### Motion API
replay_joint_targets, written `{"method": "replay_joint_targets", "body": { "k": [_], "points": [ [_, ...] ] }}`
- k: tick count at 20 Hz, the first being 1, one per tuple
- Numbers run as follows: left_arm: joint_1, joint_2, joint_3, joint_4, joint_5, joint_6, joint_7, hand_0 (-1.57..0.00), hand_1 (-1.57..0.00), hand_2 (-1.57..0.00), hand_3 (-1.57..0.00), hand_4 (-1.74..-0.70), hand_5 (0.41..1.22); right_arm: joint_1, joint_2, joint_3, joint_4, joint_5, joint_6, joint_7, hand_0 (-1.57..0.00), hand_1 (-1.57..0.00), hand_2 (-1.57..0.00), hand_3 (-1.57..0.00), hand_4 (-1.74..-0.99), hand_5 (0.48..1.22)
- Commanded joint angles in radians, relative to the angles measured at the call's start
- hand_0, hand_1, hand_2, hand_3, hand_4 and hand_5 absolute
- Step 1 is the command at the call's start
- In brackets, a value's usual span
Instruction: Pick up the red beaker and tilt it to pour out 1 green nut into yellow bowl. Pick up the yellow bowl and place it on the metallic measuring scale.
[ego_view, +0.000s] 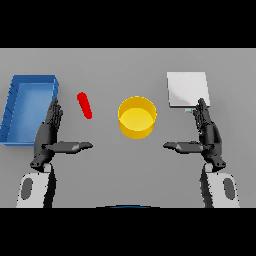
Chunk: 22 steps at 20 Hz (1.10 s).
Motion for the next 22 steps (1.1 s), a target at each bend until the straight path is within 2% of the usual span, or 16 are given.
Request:
{"method": "replay_joint_targets", "body": {
  "k": [1,6,7,8,9,12,14,16,18,22],
  "points": [
    [-0.001,-0.001,-0.001,0.0,0.0,0.001,0.001,0.0,0.0,0.0,0.0,-1.2,0.652,-0.002,0.0,0.0,0.001,0.0,-0.001,0.002,0.0,0.0,0.0,0.0,-1.245,0.681],
    [-0.002,-0.015,-0.013,0.001,-0.011,0.008,0.002,0.0,0.0,0.0,0.0,-1.2,0.652,-0.023,-0.004,-0.008,0.017,-0.004,-0.001,0.01,0.0,0.0,0.0,0.0,-1.245,0.681],
    [0.023,0.012,-0.048,-0.037,-0.067,0.009,-0.003,0.0,0.0,0.0,0.0,-1.2,0.652,0.014,-0.048,0.034,-0.028,0.099,-0.023,-0.067,0.0,0.0,0.0,0.0,-1.245,0.681],
    [0.051,0.024,-0.077,-0.073,-0.102,0.008,-0.004,0.0,0.0,0.0,0.0,-1.21,0.649,0.053,-0.056,0.075,-0.053,0.174,-0.04,-0.112,0.0,0.0,0.0,0.0,-1.242,0.678],
    [0.075,0.035,-0.093,-0.098,-0.122,0.004,0.002,0.0,0.0,0.0,0.0,-1.21,0.65,0.072,-0.071,0.094,-0.076,0.216,-0.047,-0.124,0.0,0.0,0.0,0.0,-1.239,0.679],
    [0.08,0.05,-0.111,-0.147,-0.14,0.0,0.055,0.0,0.0,0.0,0.0,-1.22,0.66,0.092,-0.071,0.125,-0.107,0.264,-0.057,-0.106,0.0,0.0,0.0,0.0,-1.235,0.678],
    [0.061,0.055,-0.114,-0.142,-0.141,-0.007,0.072,0.0,0.0,0.0,0.0,-1.23,0.662,0.092,-0.072,0.122,-0.11,0.255,-0.05,-0.104,0.0,0.0,0.0,0.0,-1.245,0.681],
    [0.04,0.062,-0.115,-0.1,-0.152,-0.016,0.078,0.0,0.0,0.0,0.0,-1.25,0.679,0.077,-0.07,0.118,-0.116,0.24,-0.042,-0.079,0.0,0.0,0.0,0.0,-1.254,0.682],
    [0.013,0.047,-0.114,-0.048,-0.143,-0.024,0.065,0.0,0.0,0.0,0.0,-1.3,0.702,0.072,-0.07,0.105,-0.115,0.202,-0.024,-0.089,0.0,0.0,0.0,0.0,-1.275,0.68],
    [-0.099,0.038,-0.092,0.07,-0.149,-0.016,0.056,0.0,0.0,0.0,0.0,-1.38,0.738,0.098,-0.071,0.111,-0.128,0.196,-0.012,-0.113,0.0,0.0,0.0,0.0,-1.304,0.678]
  ]
}}
